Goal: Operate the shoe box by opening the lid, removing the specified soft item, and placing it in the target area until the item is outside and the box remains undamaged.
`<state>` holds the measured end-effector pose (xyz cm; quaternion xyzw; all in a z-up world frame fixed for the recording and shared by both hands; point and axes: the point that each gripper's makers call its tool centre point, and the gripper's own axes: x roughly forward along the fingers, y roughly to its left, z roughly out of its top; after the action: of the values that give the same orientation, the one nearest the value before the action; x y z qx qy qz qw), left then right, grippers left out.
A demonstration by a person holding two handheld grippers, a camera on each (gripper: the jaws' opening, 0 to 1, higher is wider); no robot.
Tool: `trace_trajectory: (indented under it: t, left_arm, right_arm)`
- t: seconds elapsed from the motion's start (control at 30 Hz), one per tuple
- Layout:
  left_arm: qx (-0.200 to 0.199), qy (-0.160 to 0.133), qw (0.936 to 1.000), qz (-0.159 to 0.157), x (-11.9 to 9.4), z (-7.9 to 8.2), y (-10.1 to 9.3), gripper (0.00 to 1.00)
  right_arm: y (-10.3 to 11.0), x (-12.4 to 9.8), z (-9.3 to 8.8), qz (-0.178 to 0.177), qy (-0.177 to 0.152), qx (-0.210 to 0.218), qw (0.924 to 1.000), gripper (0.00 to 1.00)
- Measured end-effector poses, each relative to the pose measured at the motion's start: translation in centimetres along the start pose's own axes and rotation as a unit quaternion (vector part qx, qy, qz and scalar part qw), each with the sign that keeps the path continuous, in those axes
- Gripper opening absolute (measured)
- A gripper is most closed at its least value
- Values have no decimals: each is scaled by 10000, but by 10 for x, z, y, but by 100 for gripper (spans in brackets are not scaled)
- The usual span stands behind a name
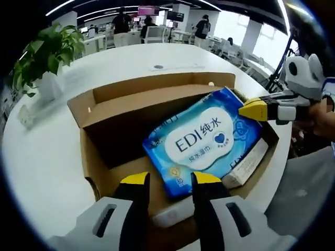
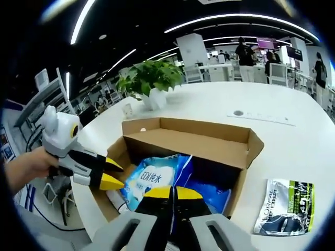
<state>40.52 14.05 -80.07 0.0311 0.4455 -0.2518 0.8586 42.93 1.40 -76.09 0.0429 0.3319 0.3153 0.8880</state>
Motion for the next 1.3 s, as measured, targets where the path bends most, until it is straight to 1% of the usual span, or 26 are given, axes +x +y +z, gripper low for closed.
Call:
trace_trajectory:
  t: [0.03,0.13,0.23,0.33,0.37,0.47,0.5,0.57,0.63,0.73,0.87,1.03,1.23,1.3]
  left_arm:
    - [-12,17,10000,-4,2,-1,0,30]
    - [-106,199,9997,-94,8,-8,-2,29]
    - [-254,252,9991,-209,14,-10,-4,24]
    - [-529,270,9970,-503,18,-9,-14,18]
    - [-491,298,9975,-415,20,-10,-10,19]
    - [-548,359,9969,-445,22,-11,-11,17]
    - [-563,390,9969,-398,23,-12,-11,16]
    - [-473,436,9973,-352,25,-12,-13,14]
    - [-360,408,9983,-199,24,-10,-9,8]
    - [-350,368,9986,-118,24,-9,-6,0]
    - [-367,309,9987,-146,20,-7,-5,0]
    - [-617,101,9978,-222,12,0,-5,0]
    - [-588,-16,9980,-221,3,7,-11,0]
    - [-613,-100,9978,-238,-2,10,-12,0]
  right_arm:
    - [-1,-1,0,-8,-3,3,10000,0]
    - [-4,-4,-2,-42,-7,24,10000,0]
    - [-7,-5,-4,-63,-7,61,10000,0]
    - [-7,-6,-5,-65,-11,89,9999,0]
    - [-8,-6,-5,-78,-24,78,9999,0]
    - [-7,-6,-5,-43,-44,111,9999,0]
    - [-5,-6,-3,14,-123,128,9998,0]
    - [-5,-6,-4,20,-137,139,9998,0]
    - [-4,-6,-4,21,-153,159,9998,0]
    - [-4,-7,-4,30,-187,227,9996,0]
    - [-4,-7,-3,34,-225,284,9993,0]
    - [-7,-11,-1,15,-248,350,9991,0]
    - [-8,-16,4,26,-317,434,9986,0]
    - [-9,-20,6,34,-362,459,9983,0]
